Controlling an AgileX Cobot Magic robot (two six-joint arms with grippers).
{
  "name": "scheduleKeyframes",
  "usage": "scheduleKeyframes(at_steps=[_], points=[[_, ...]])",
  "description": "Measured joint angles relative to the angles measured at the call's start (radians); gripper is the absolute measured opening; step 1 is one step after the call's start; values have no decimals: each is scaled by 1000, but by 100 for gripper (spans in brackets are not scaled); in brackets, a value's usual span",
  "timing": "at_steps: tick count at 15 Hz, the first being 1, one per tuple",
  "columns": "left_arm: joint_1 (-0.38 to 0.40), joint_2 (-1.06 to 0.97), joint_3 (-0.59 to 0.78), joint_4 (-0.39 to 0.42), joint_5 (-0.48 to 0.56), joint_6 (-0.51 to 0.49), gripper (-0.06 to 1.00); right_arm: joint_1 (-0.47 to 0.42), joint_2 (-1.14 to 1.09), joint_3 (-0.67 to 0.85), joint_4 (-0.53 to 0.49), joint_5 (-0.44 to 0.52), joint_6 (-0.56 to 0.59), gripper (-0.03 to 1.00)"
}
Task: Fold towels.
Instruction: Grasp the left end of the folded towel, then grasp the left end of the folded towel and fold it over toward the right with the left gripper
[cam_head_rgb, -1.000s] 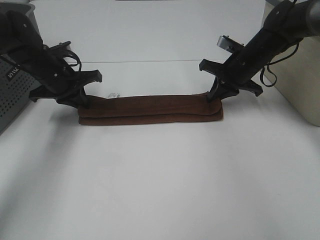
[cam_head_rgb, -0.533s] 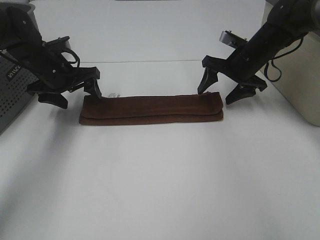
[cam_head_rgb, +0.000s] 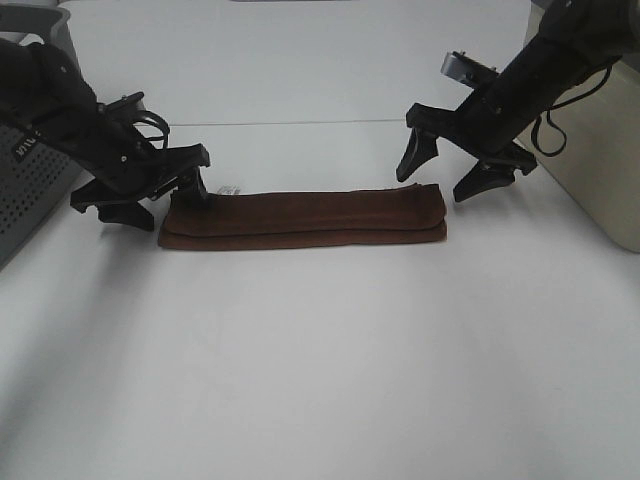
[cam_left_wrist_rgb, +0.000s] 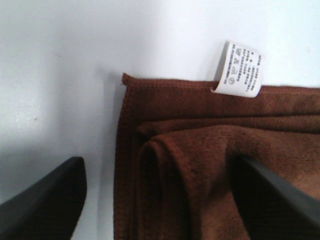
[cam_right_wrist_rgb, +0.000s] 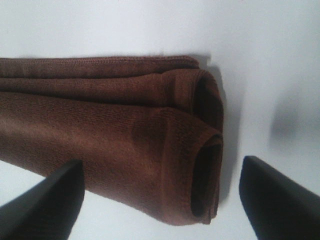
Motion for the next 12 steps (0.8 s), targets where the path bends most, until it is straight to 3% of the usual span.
scheduleKeyframes(at_steps=[2,4,9,12], points=[[-3,4,-3,-2,-6,0,68,0,0,0,0,-5,0,79],[-10,9,-5,-3,-12,10,55,0,0,0,0,-12,0,79],[-14,19,-5,-4,-24,10,7,0,0,0,0,-17,0,79],[-11,15,-5,4,-18,10,6,0,0,0,0,-17,0,79]])
